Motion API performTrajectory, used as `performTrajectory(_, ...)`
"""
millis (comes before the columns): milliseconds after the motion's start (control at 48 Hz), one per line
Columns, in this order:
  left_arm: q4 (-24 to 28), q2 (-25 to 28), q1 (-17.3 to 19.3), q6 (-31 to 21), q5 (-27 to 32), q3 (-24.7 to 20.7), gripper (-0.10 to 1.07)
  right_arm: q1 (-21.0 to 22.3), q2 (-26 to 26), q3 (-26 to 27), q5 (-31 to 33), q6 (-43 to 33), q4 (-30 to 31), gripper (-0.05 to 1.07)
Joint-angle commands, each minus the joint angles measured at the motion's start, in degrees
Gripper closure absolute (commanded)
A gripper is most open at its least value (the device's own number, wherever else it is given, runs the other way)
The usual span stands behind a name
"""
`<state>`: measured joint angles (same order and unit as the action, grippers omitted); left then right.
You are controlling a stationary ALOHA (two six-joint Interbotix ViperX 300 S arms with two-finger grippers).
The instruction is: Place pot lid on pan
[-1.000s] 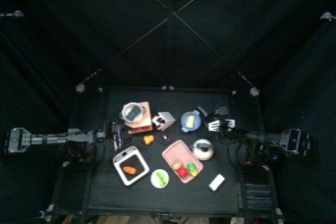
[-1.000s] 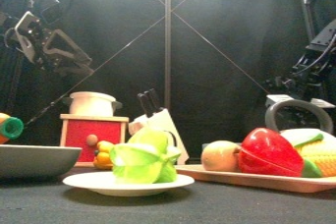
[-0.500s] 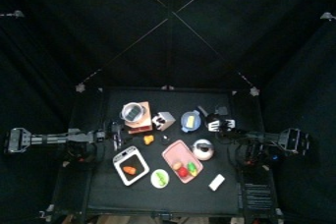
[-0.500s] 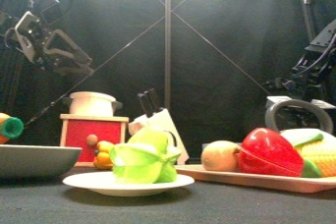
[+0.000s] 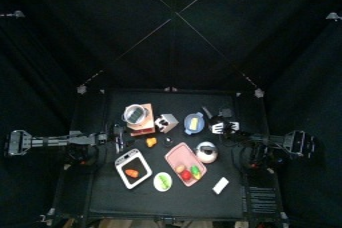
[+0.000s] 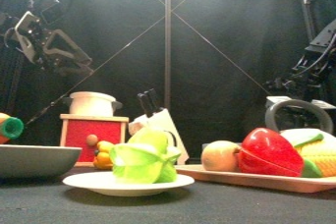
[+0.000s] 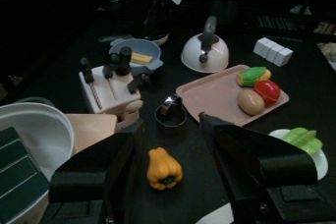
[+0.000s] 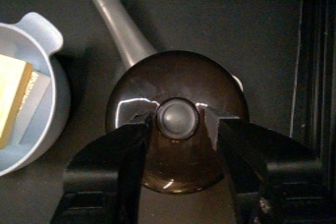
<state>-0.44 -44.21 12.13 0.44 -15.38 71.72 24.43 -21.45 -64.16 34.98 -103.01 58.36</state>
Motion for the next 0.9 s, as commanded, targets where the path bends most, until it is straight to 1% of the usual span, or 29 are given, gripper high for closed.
performTrajectory(0,0.00,0.00,0.18,0.09,-0.35,-0.70,0.11,-0.26,-0.44,0.70,-0.09,-0.18,-0.53,0.15)
performTrajectory(104,0.00,0.09,0.18,0.09,-0.35,-0.70,0.11,-0.44,-0.53,0.79,-0.09,-0.18,-0.53,0.13)
performTrajectory(625,0.09,0.00,0.18,0.18,-0.35,-0.97,0.11,-0.88,-2.99,1.41,-0.44,-0.18,-0.44,0.13)
performTrajectory(771,0.88,0.00,0.26,0.26,-0.26,-1.05,0.11,-1.58,-4.31,1.41,-0.97,-0.09,-1.49,0.13)
performTrajectory(875,1.14,0.09,0.26,0.26,-0.35,-1.23,0.11,-3.60,-6.33,1.85,-0.97,0.00,-3.34,0.13)
